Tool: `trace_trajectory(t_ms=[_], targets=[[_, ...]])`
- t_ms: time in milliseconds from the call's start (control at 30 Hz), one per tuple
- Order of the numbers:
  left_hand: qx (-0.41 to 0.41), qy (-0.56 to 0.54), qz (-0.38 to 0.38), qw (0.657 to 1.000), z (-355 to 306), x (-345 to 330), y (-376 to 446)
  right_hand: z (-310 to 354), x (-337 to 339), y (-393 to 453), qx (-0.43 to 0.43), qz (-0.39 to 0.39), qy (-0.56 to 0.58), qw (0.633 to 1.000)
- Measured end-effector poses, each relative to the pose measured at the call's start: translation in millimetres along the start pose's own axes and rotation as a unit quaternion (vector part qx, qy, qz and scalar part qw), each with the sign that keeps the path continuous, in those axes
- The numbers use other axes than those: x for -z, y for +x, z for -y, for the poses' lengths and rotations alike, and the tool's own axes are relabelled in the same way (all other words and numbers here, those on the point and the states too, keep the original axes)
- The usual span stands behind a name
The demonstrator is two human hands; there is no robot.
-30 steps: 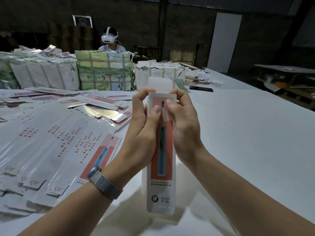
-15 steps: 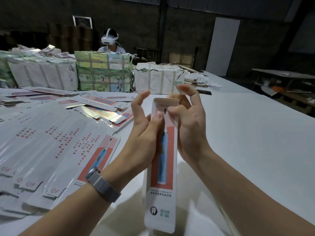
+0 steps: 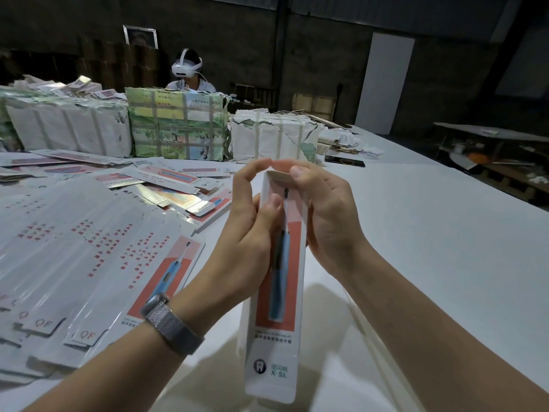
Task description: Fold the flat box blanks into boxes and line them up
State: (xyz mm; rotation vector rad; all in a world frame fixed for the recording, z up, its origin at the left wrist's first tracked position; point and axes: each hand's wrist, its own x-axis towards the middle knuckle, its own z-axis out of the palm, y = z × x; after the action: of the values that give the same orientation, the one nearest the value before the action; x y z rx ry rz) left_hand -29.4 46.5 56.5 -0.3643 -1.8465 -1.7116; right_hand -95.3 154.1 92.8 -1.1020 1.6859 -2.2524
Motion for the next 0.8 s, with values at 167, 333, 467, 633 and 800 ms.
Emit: trace_trajectory(t_ms=[167, 333, 467, 633, 800], targets=[[0.005, 0.000, -0.002, 1.000, 3.2, 2.0, 0.2, -4.8, 2.1, 0.5, -0.001, -0.008, -0.016, 1.000], [-0.004, 0.016, 0.020, 1.000, 4.8, 3.0, -1.9, -8.0, 2.5, 1.5, 0.011, -0.031, -0.005, 0.999], [-0.006, 0.025, 0.031, 0.999, 3.6, 5.8, -1.6, -5.1, 7.3, 5.0, -0.001, -0.010, -0.003, 1.000], [-0.011, 0.042, 0.048, 0.998, 4.6, 10.0, -1.5, 4.1, 19.2, 10.9, -0.044, 0.018, -0.056, 0.997], [-0.021, 0.058, 0.063, 0.996, 5.8, 11.6, -0.8, 10.1, 27.3, 14.2, -0.032, 0.046, -0.135, 0.989]])
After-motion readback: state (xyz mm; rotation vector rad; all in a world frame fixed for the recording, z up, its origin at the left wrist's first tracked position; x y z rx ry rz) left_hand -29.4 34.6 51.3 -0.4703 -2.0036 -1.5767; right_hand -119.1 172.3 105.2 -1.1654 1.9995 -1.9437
